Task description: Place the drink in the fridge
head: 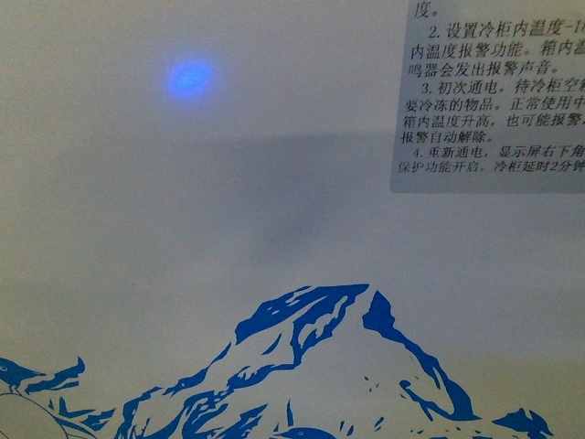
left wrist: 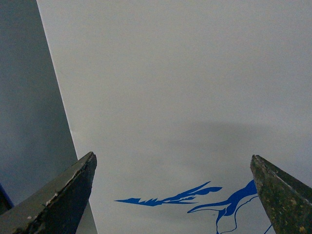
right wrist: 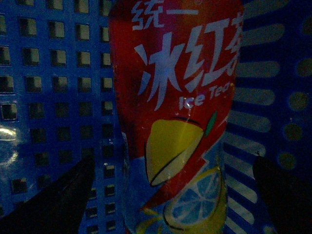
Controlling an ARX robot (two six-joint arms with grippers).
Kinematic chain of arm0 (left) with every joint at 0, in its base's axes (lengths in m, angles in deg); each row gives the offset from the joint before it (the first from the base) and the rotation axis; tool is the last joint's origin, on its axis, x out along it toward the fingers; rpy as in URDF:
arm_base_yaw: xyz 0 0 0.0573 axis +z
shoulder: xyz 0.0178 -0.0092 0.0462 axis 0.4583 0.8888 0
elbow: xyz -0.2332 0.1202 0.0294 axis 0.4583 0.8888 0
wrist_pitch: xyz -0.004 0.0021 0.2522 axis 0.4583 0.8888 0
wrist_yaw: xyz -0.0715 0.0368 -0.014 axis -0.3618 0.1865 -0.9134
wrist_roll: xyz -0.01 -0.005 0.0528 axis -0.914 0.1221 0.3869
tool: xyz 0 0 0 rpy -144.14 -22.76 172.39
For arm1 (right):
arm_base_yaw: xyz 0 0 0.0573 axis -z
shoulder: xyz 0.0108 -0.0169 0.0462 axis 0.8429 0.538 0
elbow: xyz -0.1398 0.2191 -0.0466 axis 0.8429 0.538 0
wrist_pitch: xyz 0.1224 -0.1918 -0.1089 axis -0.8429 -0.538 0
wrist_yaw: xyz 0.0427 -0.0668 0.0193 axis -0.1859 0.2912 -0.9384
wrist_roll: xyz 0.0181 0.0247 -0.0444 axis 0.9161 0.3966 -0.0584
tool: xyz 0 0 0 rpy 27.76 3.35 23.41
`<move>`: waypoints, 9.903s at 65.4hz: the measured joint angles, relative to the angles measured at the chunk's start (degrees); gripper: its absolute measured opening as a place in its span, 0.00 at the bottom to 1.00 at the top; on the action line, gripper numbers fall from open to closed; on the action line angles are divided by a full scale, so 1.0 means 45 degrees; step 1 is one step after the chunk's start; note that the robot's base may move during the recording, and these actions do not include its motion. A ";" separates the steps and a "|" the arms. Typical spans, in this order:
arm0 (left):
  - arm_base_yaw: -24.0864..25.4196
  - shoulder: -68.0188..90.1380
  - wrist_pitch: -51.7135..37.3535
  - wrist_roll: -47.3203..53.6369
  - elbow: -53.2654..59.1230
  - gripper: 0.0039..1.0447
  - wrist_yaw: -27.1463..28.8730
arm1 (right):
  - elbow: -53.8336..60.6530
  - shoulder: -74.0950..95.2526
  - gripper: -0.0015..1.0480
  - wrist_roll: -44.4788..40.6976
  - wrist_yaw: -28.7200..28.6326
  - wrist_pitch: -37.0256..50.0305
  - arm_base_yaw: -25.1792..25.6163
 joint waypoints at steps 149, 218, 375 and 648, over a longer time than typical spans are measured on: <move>0.0000 0.0000 0.0000 0.0000 0.0000 0.92 0.0000 | 0.5435 -1.7578 0.36 0.6222 -0.5911 -0.5921 -0.1520; 0.0000 0.0000 0.0000 0.0000 0.0000 0.92 0.0000 | 0.8189 -3.2883 0.36 0.8330 -0.3235 -1.0754 -0.4221; 0.0000 0.0000 0.0000 0.0000 0.0000 0.92 0.0005 | 0.8908 -3.3431 0.36 0.7747 -0.0622 -1.0482 -0.7504; -0.0029 0.3891 -0.3376 -0.0049 -0.0374 0.02 0.0005 | -0.1321 -1.5431 0.36 -0.6926 -0.3478 -1.3012 -1.1618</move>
